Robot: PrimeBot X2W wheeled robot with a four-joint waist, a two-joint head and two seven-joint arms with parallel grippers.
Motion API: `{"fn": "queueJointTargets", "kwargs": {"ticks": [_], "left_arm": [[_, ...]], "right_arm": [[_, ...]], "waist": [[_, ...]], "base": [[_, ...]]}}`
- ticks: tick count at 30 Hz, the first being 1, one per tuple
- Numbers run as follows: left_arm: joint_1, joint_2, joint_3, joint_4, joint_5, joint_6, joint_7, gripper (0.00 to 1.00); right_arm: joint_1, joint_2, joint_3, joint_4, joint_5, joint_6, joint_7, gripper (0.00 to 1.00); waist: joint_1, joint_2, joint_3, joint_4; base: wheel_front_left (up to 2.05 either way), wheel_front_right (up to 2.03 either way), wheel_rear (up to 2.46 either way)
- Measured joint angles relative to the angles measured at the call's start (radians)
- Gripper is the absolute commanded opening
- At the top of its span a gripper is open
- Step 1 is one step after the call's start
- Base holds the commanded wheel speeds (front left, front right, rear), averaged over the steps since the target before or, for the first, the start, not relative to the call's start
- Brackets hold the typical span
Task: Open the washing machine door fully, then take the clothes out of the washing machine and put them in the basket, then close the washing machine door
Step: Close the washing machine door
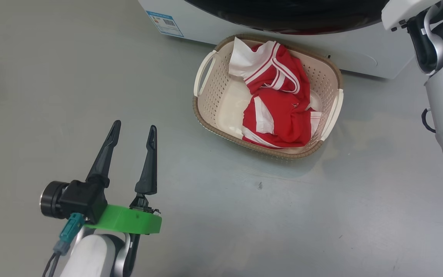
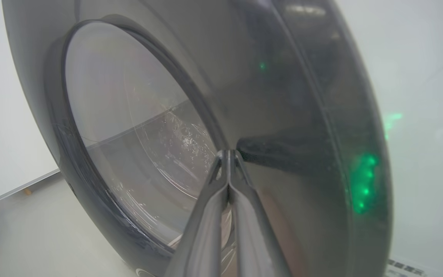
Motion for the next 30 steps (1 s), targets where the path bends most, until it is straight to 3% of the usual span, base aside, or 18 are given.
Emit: {"fn": "queueJointTargets", "kwargs": {"ticks": [13, 27, 28, 29, 30], "left_arm": [[-0.007, -0.003, 0.007, 0.034, 0.004, 0.000, -0.009, 1.00], [-0.007, 0.015, 0.029, 0.054, 0.019, 0.000, -0.009, 1.00], [-0.007, 0.016, 0.029, 0.057, 0.019, 0.000, -0.009, 1.00], [-0.006, 0.020, 0.030, 0.060, 0.019, 0.000, -0.009, 1.00], [-0.005, 0.023, 0.031, 0.062, 0.019, 0.000, -0.009, 1.00]], "right_arm": [[0.011, 0.016, 0.023, 0.044, 0.002, 0.011, -0.077, 0.00], [0.224, 0.044, 0.016, -0.008, 0.047, 0.021, -0.111, 0.00], [0.246, 0.043, 0.010, -0.012, 0.050, 0.021, -0.111, 0.03], [0.291, 0.042, -0.001, -0.020, 0.053, 0.021, -0.111, 0.29], [0.314, 0.042, -0.006, -0.022, 0.055, 0.020, -0.111, 0.49]], "waist": [[-0.0001, 0.0000, -0.025, -0.014], [-0.0001, 0.0000, -0.093, -0.089], [-0.0001, 0.0000, -0.100, -0.095], [-0.0001, 0.0000, -0.114, -0.107], [-0.0001, 0.0000, -0.121, -0.113]], "base": [[0.00, 0.00, 0.00], [0.00, 0.00, 0.00], [0.00, 0.00, 0.00], [0.00, 0.00, 0.00], [0.00, 0.00, 0.00]]}}
